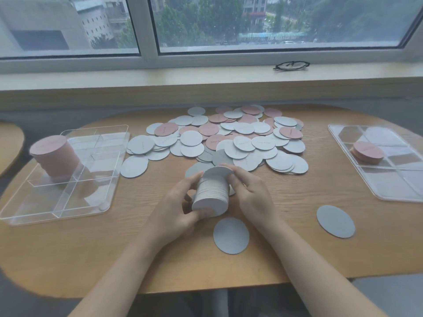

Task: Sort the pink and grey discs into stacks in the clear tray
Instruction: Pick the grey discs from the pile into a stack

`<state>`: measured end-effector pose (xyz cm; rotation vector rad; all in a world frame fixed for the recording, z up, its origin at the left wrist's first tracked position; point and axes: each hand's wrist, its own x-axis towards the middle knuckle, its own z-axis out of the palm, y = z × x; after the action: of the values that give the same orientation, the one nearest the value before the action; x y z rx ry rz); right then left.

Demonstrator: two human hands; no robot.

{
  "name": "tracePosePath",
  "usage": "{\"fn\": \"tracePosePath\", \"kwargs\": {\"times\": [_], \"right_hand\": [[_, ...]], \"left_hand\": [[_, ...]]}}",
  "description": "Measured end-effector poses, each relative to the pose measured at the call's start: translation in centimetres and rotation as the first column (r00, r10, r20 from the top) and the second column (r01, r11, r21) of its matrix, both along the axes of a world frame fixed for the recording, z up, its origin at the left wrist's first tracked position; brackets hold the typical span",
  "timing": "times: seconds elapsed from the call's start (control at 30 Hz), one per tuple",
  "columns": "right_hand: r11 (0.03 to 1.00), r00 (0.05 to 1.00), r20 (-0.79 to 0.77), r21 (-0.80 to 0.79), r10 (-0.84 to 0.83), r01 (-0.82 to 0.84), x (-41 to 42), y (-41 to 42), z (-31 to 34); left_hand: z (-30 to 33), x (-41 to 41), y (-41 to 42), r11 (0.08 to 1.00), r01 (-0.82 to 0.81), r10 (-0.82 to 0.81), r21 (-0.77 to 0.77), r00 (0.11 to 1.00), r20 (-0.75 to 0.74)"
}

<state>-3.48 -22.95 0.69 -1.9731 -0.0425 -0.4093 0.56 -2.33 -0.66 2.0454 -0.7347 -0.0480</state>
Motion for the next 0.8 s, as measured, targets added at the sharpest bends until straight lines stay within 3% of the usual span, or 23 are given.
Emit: {"fn": "tracePosePath", "kwargs": {"times": [0.13, 0.27, 0.33, 0.43, 0.5, 0.53, 0.6, 0.7, 0.8], "right_hand": [[0.986, 0.999, -0.001, -0.161, 0.053, -0.053, -0.3, 0.4, 0.0], [0.906, 0.993, -0.013, -0.408, 0.119, -0.114, -0.2, 0.7, -0.1], [0.918, 0.993, -0.011, -0.379, 0.121, -0.116, -0.1, 0.5, 0.0], [0.89, 0.961, -0.105, -0.365, 0.254, -0.275, -0.4, 0.3, 0.4], [0.913, 0.943, -0.11, -0.24, 0.313, -0.331, -0.3, -0.3, 0.6], [0.937, 0.957, -0.072, -0.197, 0.28, -0.289, -0.3, -1.0, 0.7], [0.965, 0.997, 0.052, -0.26, 0.056, -0.04, 0.4, -3.2, 0.3], [0.811, 0.929, 0.134, -0.454, -0.346, 0.368, 1.6, -7.8, -0.7], [0.659, 0.884, 0.003, -0.666, -0.467, 0.35, 1.9, -11.2, -1.3]], "left_hand": [[-0.2, -0.1, 0.1, 1.0, -0.004, 0.004, -0.006, 1.0, -0.027], [0.0, -0.3, 0.1, 0.999, 0.014, -0.016, -0.034, 0.998, -0.062], [0.1, -0.4, 0.0, 0.998, 0.051, -0.053, -0.044, 0.997, -0.051], [0.3, -0.5, 0.0, 0.995, 0.079, -0.081, -0.053, 0.996, -0.044], [0.3, -0.4, 0.0, 0.996, 0.071, -0.073, -0.049, 0.996, -0.051], [0.2, -0.4, 0.1, 0.997, 0.064, -0.066, -0.046, 0.996, -0.055], [0.1, -0.3, 0.1, 0.998, 0.051, -0.054, -0.039, 0.997, -0.062], [0.0, -0.2, 0.1, 0.998, 0.045, -0.049, -0.044, 0.995, -0.087], [0.1, -0.2, 0.1, 0.998, 0.035, -0.039, -0.048, 0.994, -0.099]]}}
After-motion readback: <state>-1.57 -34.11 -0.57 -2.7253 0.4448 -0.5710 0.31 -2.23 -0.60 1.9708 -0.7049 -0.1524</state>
